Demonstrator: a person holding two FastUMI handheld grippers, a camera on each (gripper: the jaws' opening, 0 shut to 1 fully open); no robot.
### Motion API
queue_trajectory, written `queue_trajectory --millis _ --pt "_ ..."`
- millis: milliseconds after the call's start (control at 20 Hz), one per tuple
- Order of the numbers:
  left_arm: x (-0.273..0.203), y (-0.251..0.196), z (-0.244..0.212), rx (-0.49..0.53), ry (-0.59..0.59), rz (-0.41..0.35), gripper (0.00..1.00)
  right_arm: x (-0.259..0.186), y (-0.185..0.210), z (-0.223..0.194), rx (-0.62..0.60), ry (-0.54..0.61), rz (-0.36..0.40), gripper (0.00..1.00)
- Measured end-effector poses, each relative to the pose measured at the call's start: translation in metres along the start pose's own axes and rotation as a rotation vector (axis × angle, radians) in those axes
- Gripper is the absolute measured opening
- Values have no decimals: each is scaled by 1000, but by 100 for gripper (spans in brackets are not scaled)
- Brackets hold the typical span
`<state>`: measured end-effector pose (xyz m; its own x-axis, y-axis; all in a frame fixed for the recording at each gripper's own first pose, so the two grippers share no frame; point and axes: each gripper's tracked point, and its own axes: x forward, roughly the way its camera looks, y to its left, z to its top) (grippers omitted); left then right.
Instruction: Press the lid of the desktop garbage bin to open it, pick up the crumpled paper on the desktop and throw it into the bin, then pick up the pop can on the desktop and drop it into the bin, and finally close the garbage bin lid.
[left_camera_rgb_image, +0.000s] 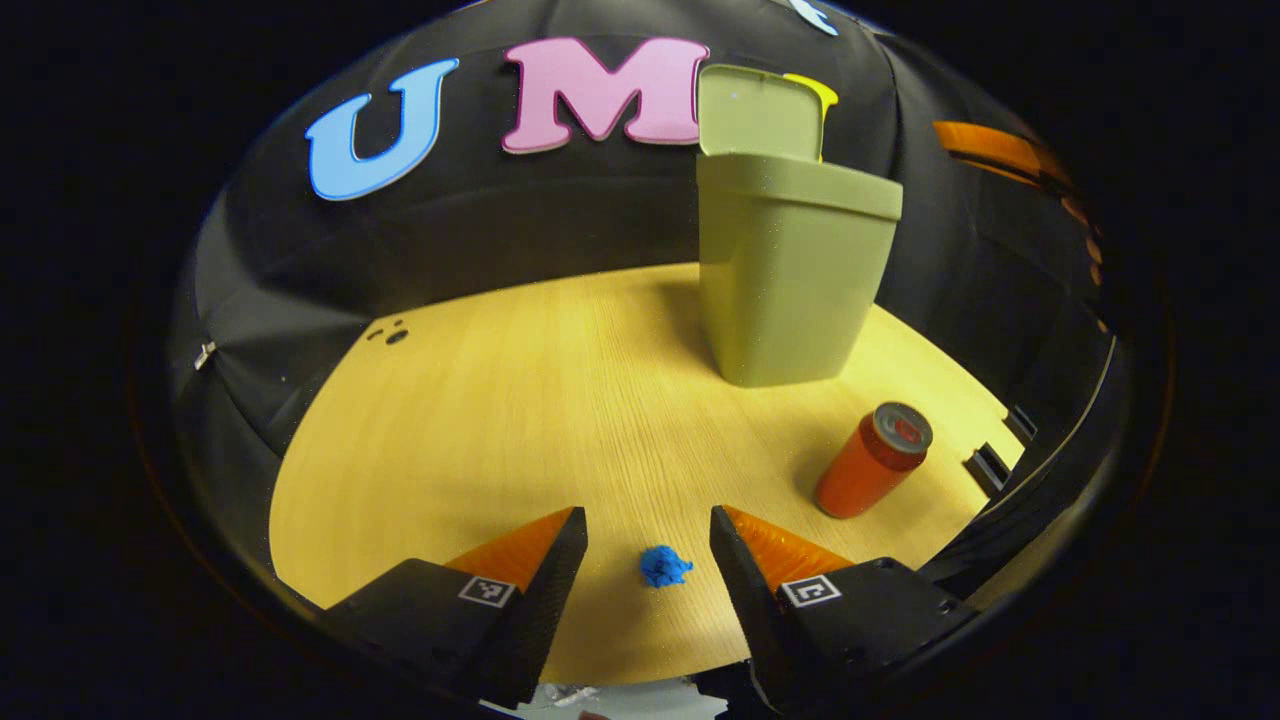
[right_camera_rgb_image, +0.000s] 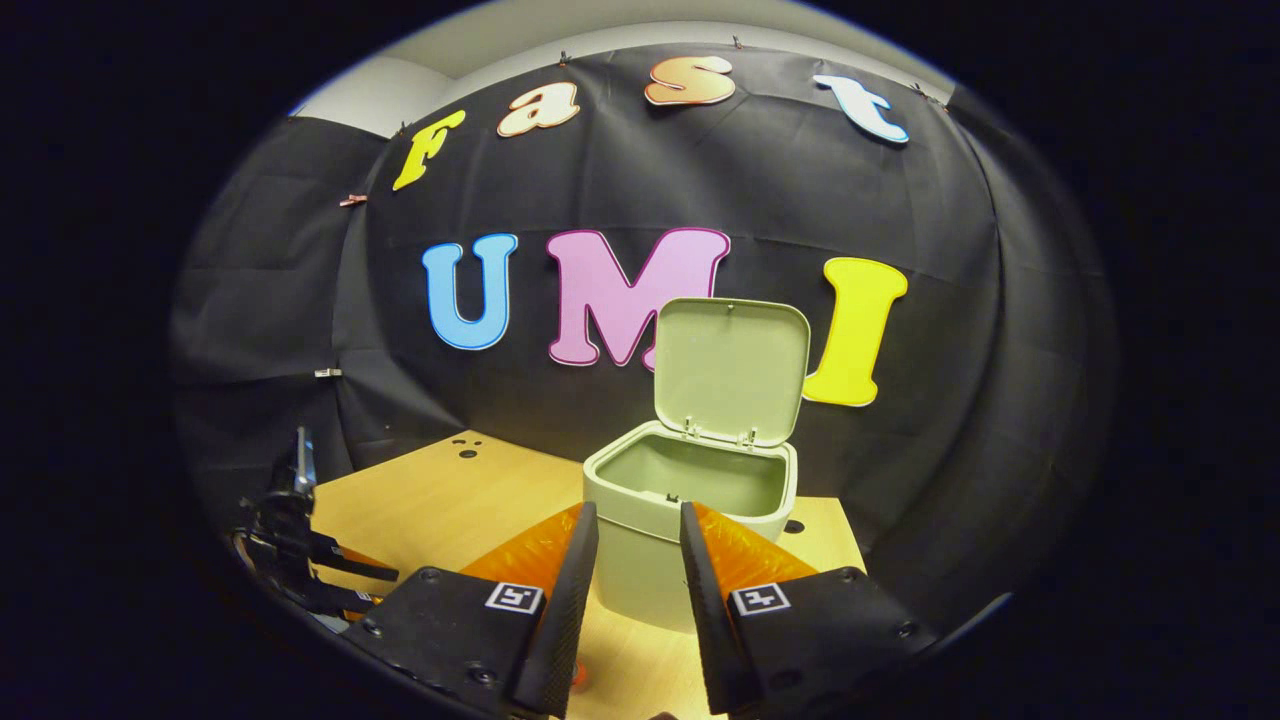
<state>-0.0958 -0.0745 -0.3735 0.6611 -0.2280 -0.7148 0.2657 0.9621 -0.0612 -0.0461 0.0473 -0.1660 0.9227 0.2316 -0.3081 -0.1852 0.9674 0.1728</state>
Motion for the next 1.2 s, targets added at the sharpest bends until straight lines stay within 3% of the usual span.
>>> queue_trajectory --millis 250,650,850,950,1050,1200 --pt "27 -2 -34 -28 107 -8 80 -8 -6 -8 8 22 -23 54" --pt "48 -8 -51 -20 172 -20 73 -19 -10 -20 23 61 -40 55" --pt "56 -13 -62 -15 209 -39 65 -26 -13 -25 11 75 -54 55" --pt "55 -12 -60 -12 202 -40 42 -28 -13 -27 8 80 -60 55" --pt "56 -12 -58 -8 191 -45 36 -30 -13 -29 10 85 -61 55" --pt "50 -9 -45 -7 157 -40 40 -29 -12 -32 14 91 -59 55"
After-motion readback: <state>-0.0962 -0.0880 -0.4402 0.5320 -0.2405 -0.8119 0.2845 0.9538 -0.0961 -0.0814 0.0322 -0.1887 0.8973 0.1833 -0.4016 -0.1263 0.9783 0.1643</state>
